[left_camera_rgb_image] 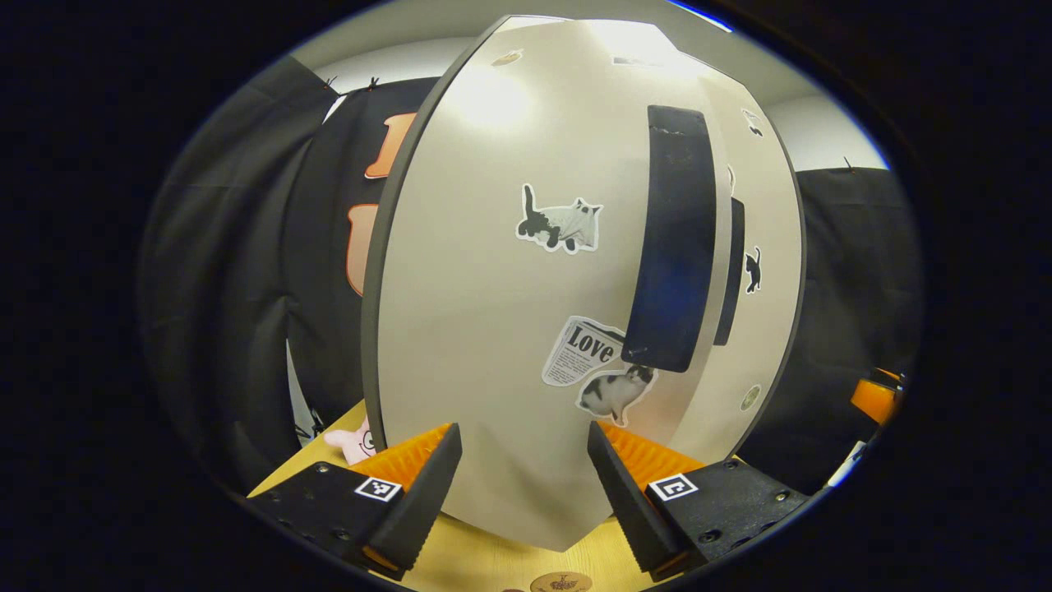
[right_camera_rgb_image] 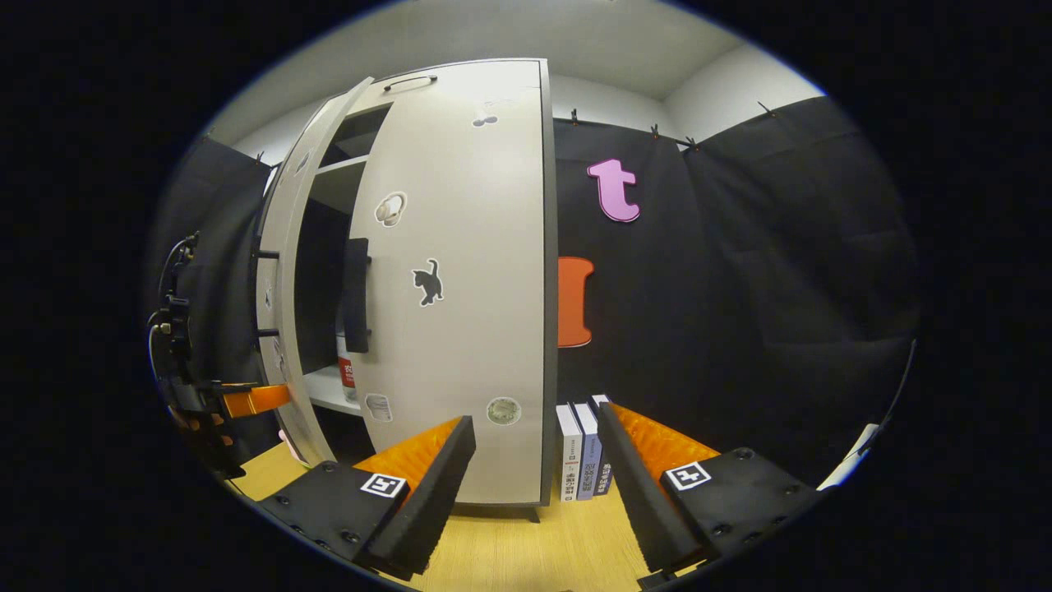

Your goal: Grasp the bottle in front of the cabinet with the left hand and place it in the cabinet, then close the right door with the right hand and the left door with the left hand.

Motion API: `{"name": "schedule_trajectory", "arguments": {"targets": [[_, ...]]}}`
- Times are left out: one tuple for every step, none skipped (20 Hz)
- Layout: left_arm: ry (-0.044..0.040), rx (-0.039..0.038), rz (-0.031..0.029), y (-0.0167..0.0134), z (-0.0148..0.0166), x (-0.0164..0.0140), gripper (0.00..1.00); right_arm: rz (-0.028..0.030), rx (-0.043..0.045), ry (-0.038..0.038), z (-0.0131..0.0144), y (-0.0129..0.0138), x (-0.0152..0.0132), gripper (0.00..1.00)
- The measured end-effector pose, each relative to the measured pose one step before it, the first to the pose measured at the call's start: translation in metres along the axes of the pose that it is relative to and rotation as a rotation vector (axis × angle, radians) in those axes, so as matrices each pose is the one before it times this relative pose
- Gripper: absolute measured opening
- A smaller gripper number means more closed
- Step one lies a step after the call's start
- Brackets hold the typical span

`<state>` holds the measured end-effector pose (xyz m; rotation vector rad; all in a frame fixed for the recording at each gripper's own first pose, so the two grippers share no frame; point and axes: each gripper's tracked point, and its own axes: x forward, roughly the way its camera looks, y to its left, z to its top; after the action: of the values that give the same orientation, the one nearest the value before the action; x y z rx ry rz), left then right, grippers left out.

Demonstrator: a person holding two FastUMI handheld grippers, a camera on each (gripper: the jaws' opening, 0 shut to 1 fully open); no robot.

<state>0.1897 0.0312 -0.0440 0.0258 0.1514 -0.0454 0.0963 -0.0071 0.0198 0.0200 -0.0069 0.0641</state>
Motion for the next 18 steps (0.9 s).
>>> {"name": "schedule_trajectory", "arguments": {"targets": [[0.00160,-0.00072,0.00057,0.00106,-0.00118,0.00119,0.94,0.00056,0.00205,0.00064,-0.00078,-0.00096,0.00169,0.98],[0.00518,-0.00124,0.00245,0.00069,-0.00158,0.00159,0.94,0.00057,0.00109,-0.00038,-0.00044,-0.00080,0.00159,0.98],[0.00410,-0.00112,0.00351,0.00146,-0.00120,0.00199,0.94,0.00024,-0.00021,0.00026,-0.00075,-0.00056,0.00179,0.98],[0.00359,0.00105,0.00540,0.00152,-0.00119,0.00177,0.94,0.00056,-0.00187,-0.00103,-0.00030,-0.00132,0.00209,0.98],[-0.00088,0.00167,0.00707,0.00184,-0.00025,0.00228,0.94,0.00014,-0.00302,-0.00201,-0.00019,-0.00144,0.00184,0.98],[-0.00126,0.00265,0.00330,0.00108,0.00011,0.00227,0.94,-0.00076,-0.00241,-0.00177,-0.00068,-0.00160,0.00225,0.98],[0.00163,0.00383,0.00105,0.00040,-0.00100,0.00110,0.94,-0.00049,0.00026,-0.00063,-0.00025,-0.00151,0.00314,0.98],[0.00261,0.00535,0.00101,0.00096,-0.00034,0.00041,0.94,0.00061,0.00491,0.00034,-0.00103,-0.00082,0.00190,0.98],[0.00261,0.00483,0.00163,0.00097,-0.00051,0.00117,0.94,0.00191,0.00658,0.00310,-0.00179,-0.00008,0.00223,0.98],[0.00567,0.00609,0.00809,0.00197,-0.00107,0.00050,0.94,0.00337,0.00551,0.00521,-0.00222,-0.00014,0.00340,0.98],[0.00060,0.00263,0.00179,0.00005,-0.00017,0.00043,0.94,0.00357,0.00276,0.00603,-0.00229,-0.00036,0.00261,0.98],[-0.00052,-0.00006,0.00044,-0.00073,0.00012,0.00153,0.94,0.00199,-0.00082,0.00512,-0.00214,-0.00036,0.00264,0.98],[-0.00098,-0.00088,-0.00038,-0.00010,0.00021,0.00118,0.94,-0.00062,-0.00408,0.00586,-0.00166,-0.00064,0.00292,0.98],[0.00012,0.00044,-0.00101,-0.00015,0.00014,0.00106,0.94,-0.00139,-0.00505,0.00750,-0.00240,-0.00144,0.00297,0.98],[0.00143,0.00217,-0.00028,-0.00002,0.00001,0.00065,0.94,-0.00119,-0.00314,0.00767,-0.00155,-0.00092,0.00276,0.98],[0.00409,0.00422,0.00103,-0.00022,0.00019,0.00004,0.94,-0.00185,-0.00035,0.00773,-0.00192,-0.00055,0.00135,0.98],[0.00343,0.00464,0.00305,-0.00010,0.00012,0.00083,0.94,-0.00042,0.00200,0.00620,-0.00052,-0.00036,0.00021,0.99],[0.00835,0.00357,0.00613,0.00052,0.00016,-0.00037,0.94,-0.00162,0.00277,0.00360,0.00009,-0.00035,-0.00093,0.99]]}}
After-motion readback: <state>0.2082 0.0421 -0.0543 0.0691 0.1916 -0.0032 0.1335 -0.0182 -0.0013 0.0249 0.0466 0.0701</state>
